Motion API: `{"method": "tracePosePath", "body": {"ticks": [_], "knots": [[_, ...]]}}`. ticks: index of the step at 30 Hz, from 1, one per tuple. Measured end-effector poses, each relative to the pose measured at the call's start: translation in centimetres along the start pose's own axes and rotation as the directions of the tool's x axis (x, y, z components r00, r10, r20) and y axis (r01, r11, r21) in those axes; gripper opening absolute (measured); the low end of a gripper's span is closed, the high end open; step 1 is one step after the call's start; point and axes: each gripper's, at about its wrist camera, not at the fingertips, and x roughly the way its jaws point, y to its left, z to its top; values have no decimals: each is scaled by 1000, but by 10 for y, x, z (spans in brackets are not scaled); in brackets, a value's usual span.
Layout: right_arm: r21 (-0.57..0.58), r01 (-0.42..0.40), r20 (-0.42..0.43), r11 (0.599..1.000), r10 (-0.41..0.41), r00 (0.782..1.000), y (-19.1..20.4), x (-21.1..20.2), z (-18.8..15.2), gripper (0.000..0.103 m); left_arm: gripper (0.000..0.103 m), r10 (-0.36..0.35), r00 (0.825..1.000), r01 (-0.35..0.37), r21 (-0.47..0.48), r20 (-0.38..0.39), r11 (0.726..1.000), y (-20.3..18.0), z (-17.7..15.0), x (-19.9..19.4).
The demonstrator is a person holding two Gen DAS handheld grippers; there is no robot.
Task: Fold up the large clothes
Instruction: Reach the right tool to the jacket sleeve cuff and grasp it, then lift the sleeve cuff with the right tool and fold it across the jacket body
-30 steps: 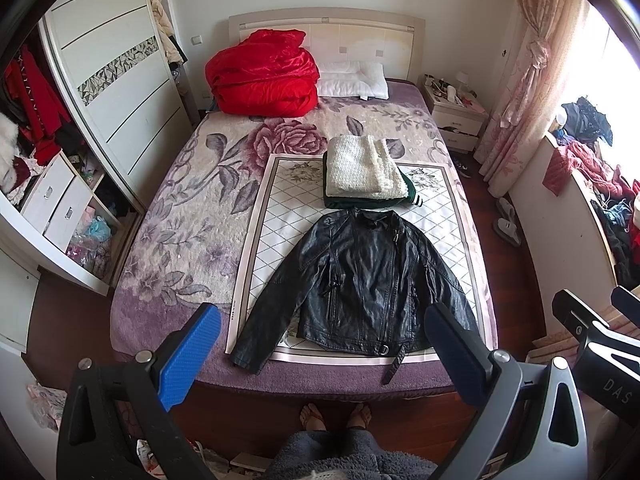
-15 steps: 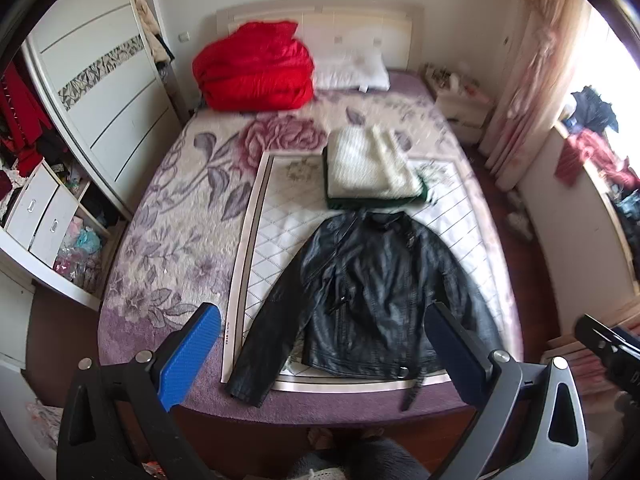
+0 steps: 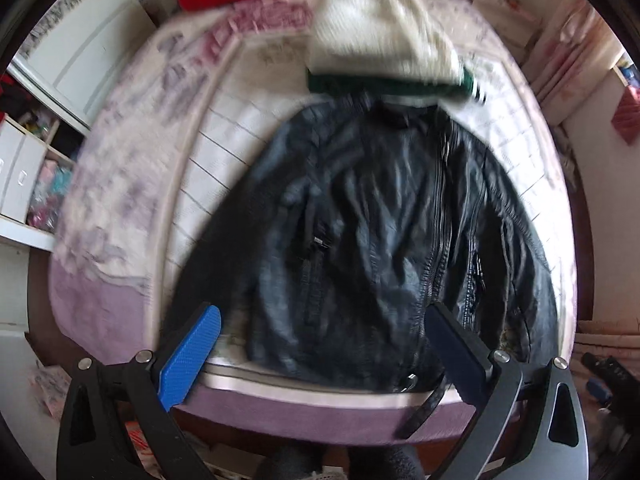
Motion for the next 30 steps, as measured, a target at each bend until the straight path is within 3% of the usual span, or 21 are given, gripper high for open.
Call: {"method": "tracePosePath", "body": {"ticks": [4,7,9,11,13,14,15,17,19,22,24,26,28,30], "knots": [[65,75,-34,995,-72,997,-48,87,42,79,103,8,998,-5,42,-67,999,-52,3,66],[44,136,-81,990,-132,988,-72,132,57,79,103,14,995,-5,96,-94,995,-89,3,106],[23,134,-150,991,-129,980,-82,161,64,79,103,9,994,5,126,-111,992,-109,4,126],[-5,121,-153,993,-120,981,-84,172,69,79,103,8,994,11,164,-110,986,-126,4,141],[-82,105,-129,991,-115,985,-75,175,71,58,103,16,995,6,215,-101,977,-141,3,153],[-109,118,-121,987,-131,984,-71,173,70,26,103,19,995,5,233,-101,972,-146,3,157],[-132,115,-116,985,-130,985,-68,171,71,10,103,21,994,5,247,-104,969,-150,2,162],[-133,131,-67,982,-141,988,-69,157,77,9,103,28,993,3,256,-116,967,-153,1,169],[-110,159,-1,981,-160,987,-75,140,89,8,103,31,990,4,249,-139,969,-154,4,175],[-91,232,133,968,-219,967,-80,124,122,9,103,19,989,16,233,-148,972,-158,6,177],[-85,236,76,968,-230,970,-88,130,136,17,103,16,989,20,240,-148,971,-163,6,179],[16,162,29,987,-163,986,-109,130,138,22,103,25,989,13,256,-146,966,-171,4,179],[128,60,36,990,-65,997,-127,116,126,37,103,29,989,13,278,-145,960,-178,1,177],[243,-69,55,967,57,997,-152,103,107,62,103,33,989,13,297,-146,955,-187,-3,176]]}}
